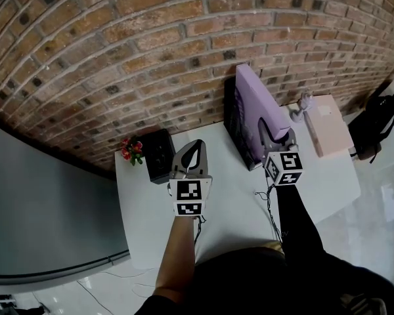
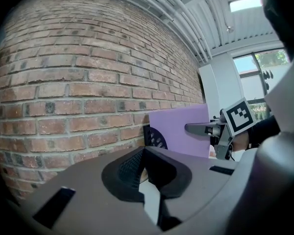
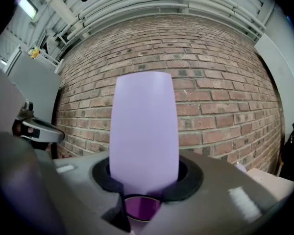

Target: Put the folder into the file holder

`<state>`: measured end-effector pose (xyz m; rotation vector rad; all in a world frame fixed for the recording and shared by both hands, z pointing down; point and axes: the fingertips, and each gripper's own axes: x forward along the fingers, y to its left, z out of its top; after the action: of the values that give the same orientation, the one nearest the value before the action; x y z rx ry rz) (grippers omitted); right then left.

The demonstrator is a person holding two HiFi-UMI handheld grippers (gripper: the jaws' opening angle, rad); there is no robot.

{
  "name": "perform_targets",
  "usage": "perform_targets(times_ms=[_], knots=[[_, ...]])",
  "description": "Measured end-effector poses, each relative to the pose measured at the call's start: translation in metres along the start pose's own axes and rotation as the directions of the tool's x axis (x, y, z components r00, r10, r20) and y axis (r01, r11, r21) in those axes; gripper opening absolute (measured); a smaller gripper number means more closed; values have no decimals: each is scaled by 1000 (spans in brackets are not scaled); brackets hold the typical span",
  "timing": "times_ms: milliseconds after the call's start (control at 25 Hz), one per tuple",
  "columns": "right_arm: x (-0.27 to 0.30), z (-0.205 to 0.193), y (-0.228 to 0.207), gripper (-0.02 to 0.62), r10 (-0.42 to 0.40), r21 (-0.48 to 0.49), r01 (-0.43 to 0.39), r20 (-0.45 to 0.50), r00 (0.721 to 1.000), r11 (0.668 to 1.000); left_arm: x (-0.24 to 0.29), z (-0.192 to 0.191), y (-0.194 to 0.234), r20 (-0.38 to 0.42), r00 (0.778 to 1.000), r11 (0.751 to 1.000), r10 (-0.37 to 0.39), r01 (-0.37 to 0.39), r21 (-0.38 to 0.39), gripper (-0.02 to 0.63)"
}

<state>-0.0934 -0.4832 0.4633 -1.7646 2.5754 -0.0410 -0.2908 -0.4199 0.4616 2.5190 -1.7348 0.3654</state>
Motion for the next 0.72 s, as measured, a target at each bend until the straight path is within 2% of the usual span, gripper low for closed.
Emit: perform_targets(times_ms=[720], knots=[[3, -39, 2, 144, -18, 37, 22, -93, 996, 999, -2, -3, 9, -1, 1000, 1000, 10, -10, -10, 9]])
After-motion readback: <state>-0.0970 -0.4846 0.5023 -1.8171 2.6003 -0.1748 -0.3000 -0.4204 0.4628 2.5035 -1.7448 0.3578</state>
